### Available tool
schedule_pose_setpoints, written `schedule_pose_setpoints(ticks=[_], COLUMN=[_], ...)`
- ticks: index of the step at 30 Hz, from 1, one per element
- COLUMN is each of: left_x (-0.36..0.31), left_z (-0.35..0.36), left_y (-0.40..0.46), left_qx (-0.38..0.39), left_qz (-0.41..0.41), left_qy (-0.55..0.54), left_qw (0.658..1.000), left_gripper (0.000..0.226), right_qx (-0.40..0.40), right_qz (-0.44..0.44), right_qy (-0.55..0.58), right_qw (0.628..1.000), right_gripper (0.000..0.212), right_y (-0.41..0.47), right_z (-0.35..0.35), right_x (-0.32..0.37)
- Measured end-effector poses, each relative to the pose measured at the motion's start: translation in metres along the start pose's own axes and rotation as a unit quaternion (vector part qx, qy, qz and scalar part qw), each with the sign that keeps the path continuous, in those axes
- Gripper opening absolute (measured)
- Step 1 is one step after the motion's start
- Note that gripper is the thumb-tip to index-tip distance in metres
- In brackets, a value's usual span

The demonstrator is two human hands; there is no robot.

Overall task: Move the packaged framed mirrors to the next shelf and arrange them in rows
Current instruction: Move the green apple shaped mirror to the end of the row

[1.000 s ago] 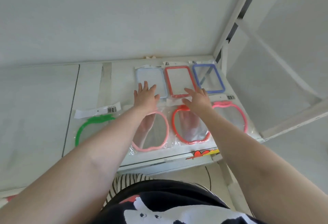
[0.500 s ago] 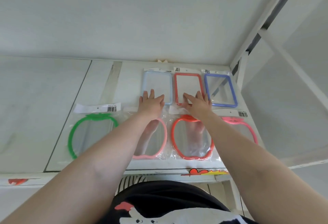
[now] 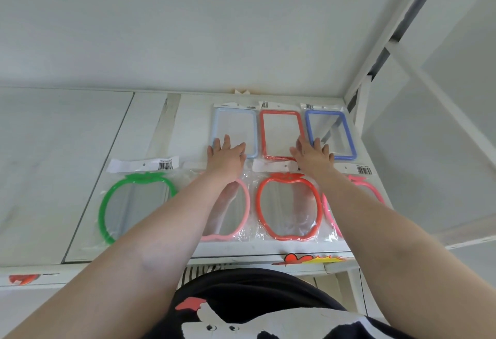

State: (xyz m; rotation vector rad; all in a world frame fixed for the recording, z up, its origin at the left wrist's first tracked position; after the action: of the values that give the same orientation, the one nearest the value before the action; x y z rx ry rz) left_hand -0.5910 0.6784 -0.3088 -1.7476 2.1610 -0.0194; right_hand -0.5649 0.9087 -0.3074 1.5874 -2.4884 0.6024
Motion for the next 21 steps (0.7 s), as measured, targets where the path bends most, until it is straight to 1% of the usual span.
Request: schedule_pose_setpoints(ticks=[8,13,18,20,21], left_x=[-0.006,-0.006,-0.007,-0.009,-0.010], left_z=[-0.005,-0.005,-0.007,-0.009,-0.010], left_y=[-0.001,-0.001,-0.001,-0.002,-0.001], left_qx=[-0.007,-0.013,0.007,0.004,-0.012], left_qz=[-0.014,-0.015,-0.018,-0.010,-0.002], left_qy=[-0.019,-0.021,-0.016,-0.007,-0.006], left_qw=[1.000,1.000,1.000,1.000,1.000], left_gripper=[0.033,0.034,0.033,0.034,0.034], right_qx=[0.017,-0.005,0.012,0.008,-0.002], right_qz=[-0.025,-0.049,-0.050,-0.051,-0.052], right_qy=[-0.026,-0.039,-0.039,-0.037,-0.035], right_qw=[0.999,0.998,0.998,0.998,0.998], right_gripper=[0.053,0.048,0.047,0.048,0.050], right_y=[-0.002,-0.007,-0.009,-0.012,-0.012], right_z=[-0.002,-0.008,-0.012,-0.017,-0.019], right_x=[-0.003,-0.003,-0.003,0.000,0.002])
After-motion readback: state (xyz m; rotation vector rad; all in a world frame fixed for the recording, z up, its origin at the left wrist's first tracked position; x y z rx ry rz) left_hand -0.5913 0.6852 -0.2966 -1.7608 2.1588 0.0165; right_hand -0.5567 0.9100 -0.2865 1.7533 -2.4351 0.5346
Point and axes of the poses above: each hand's wrist, its own y-axis towards the middle knuckle, its own z-axis out of the palm, x = y × z, the point moved 4 cm from there along y, towards the middle knuckle, and after that the axes turned 3 degrees about y, right-handed, at the moved point
